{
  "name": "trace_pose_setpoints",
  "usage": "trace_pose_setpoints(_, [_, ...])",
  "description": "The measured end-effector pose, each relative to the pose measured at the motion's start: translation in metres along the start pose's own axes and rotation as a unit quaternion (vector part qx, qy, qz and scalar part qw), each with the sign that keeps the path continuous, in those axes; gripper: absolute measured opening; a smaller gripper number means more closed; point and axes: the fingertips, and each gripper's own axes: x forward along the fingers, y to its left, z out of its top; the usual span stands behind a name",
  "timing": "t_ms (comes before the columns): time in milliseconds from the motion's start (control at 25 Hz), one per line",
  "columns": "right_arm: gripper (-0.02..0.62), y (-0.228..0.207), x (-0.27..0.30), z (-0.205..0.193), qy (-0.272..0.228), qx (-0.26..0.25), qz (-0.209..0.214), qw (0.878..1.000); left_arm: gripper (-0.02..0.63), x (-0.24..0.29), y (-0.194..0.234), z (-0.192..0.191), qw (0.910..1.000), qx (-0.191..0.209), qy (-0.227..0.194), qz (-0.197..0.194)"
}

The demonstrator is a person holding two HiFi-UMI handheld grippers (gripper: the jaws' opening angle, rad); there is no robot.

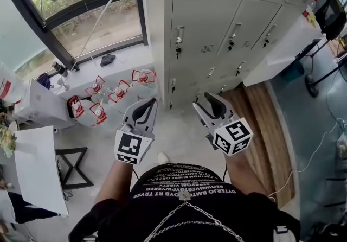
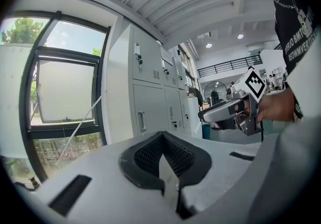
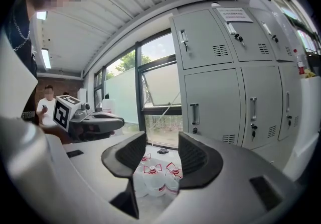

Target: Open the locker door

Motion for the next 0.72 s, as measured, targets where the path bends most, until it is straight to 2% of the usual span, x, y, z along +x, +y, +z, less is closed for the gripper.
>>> trace_pose_setpoints(280, [0.192,0.0,0.037,0.016,0.0,-0.009,-0.008,1.0,-0.002,0.016,0.037,0.001,0.9998,-0.005,-0.012,-0.015])
trace_pose_setpoints(480, [0.192,-0.02,0.05,0.012,0.013,-0.013,-0.017,1.0,-0.002,0.04,0.044,-0.009,0.9995,-0.013,-0.003,-0.027])
trace_pose_setpoints(600, [0.192,-0.033,0.058,0.014,0.012,-0.012,-0.011,1.0,-0.002,0.056,0.044,-0.009,0.9995,-0.01,0.001,-0.032])
trace_pose_setpoints(720, [0.192,-0.052,0.078,0.02,0.008,-0.018,0.006,1.0,-0.002,0.077,0.055,0.0,0.9998,-0.005,-0.008,-0.018])
